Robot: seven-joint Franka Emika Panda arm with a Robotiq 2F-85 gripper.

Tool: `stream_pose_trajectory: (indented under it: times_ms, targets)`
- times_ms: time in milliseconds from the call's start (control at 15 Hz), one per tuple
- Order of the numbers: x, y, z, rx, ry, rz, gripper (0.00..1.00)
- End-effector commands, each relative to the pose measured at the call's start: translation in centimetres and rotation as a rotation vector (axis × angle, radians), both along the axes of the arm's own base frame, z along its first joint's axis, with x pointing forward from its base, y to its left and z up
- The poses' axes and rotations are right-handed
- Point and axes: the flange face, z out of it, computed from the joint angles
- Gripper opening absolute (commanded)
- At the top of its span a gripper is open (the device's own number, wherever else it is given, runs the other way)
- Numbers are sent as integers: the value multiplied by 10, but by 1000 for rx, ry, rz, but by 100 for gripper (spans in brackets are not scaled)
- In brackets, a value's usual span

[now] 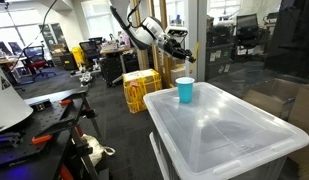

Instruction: Pick up the pen and put it in the cup

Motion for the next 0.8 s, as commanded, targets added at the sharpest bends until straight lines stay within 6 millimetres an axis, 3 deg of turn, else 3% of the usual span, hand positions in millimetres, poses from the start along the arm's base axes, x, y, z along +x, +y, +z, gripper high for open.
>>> stream_pose_trajectory:
  times_ms: [0, 733]
  targets:
    - [-9, 6, 0, 25, 8, 2, 2]
    - [-21, 16, -16, 63, 55, 9, 2]
